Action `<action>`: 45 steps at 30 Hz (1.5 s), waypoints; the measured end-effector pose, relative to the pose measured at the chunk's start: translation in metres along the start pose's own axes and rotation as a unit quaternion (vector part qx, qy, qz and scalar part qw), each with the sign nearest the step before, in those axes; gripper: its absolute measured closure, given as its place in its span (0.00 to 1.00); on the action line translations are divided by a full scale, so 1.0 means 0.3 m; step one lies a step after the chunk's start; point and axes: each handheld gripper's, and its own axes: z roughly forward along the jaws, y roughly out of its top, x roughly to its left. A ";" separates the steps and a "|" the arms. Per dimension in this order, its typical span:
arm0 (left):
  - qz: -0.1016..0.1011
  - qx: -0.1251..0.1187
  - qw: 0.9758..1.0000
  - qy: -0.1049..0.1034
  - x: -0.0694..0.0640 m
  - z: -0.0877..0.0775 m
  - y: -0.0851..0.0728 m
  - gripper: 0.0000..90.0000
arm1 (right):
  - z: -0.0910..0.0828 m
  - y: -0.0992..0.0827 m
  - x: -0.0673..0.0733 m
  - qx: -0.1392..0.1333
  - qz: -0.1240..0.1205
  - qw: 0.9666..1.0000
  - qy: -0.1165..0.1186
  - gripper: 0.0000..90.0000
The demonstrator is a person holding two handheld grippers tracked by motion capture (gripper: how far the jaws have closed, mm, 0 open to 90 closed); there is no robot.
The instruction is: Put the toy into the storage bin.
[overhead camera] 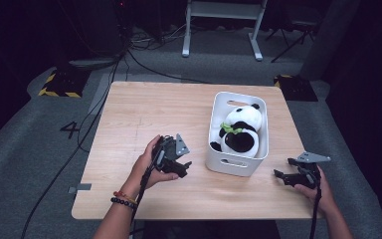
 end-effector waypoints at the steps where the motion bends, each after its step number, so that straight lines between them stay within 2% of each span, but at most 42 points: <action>1: -0.002 0.006 1.000 -0.003 0.001 -0.002 -0.010 0.19 | 0.000 0.000 0.000 0.000 0.000 1.000 0.000 0.18; 7: -0.014 0.010 1.000 0.000 0.009 0.000 -0.057 0.19 | 0.000 0.000 0.000 0.000 0.000 1.000 0.000 0.18; 8: -0.009 0.011 1.000 0.005 0.014 0.002 -0.062 0.19 | 0.000 0.000 0.000 0.000 0.000 1.000 0.000 0.18; 9: -0.015 0.017 1.000 0.005 0.013 0.001 -0.071 0.19 | 0.000 0.000 0.000 0.000 0.000 1.000 0.000 0.18; 10: -0.011 0.016 1.000 0.009 0.016 0.003 -0.078 0.19 | 0.000 0.000 0.000 0.000 0.000 1.000 0.000 0.18; 11: -0.023 0.020 1.000 0.008 0.010 0.005 -0.085 0.19 | 0.000 0.000 0.000 0.000 0.000 1.000 0.000 0.18; 12: -0.019 0.020 1.000 0.012 0.015 0.007 -0.093 0.19 | 0.000 0.000 0.000 0.000 0.000 1.000 0.000 0.18; 13: -0.027 0.022 0.999 0.009 0.012 0.009 -0.101 0.19 | 0.000 0.000 0.000 0.000 0.000 1.000 0.000 0.18; 14: -0.020 0.020 1.000 0.009 0.018 0.011 -0.106 0.19 | 0.000 0.000 0.000 0.000 0.000 1.000 0.000 0.18; 16: -0.029 0.027 0.999 0.009 0.016 0.010 -0.121 0.19 | 0.000 0.000 0.000 0.000 0.000 1.000 0.000 0.18; 18: -0.027 0.033 0.999 0.012 0.021 0.008 -0.137 0.19 | 0.000 0.000 0.000 0.000 0.000 1.000 0.000 0.18; 20: -0.031 0.027 0.999 0.013 0.022 0.010 -0.150 0.19 | 0.000 0.000 0.000 0.000 0.000 1.000 0.000 0.18; 22: -0.028 0.038 0.999 0.016 0.025 0.007 -0.164 0.19 | 0.000 0.000 0.000 0.000 0.000 1.000 0.000 0.18; 23: -0.035 0.034 0.999 0.016 0.023 0.010 -0.172 0.19 | 0.000 0.000 0.000 0.000 0.000 1.000 0.000 0.18; 24: -0.028 0.039 0.999 0.016 0.028 0.007 -0.177 0.19 | 0.000 0.000 0.000 0.000 0.000 1.000 0.000 0.18; 28: -0.037 0.043 0.998 0.018 0.031 0.007 -0.202 0.19 | 0.000 0.000 0.000 0.000 0.000 1.000 0.000 0.18; 32: -0.033 0.049 0.998 0.023 0.037 0.007 -0.223 0.19 | 0.000 0.000 0.001 0.000 0.000 1.000 0.000 0.18; 41: -0.045 0.052 0.997 0.020 0.043 0.017 -0.276 0.19 | 0.000 0.000 0.001 0.000 0.000 1.000 -0.001 0.18; 45: -0.054 0.064 0.996 0.017 0.045 0.023 -0.302 0.19 | 0.000 0.000 0.001 0.000 0.000 1.000 -0.001 0.18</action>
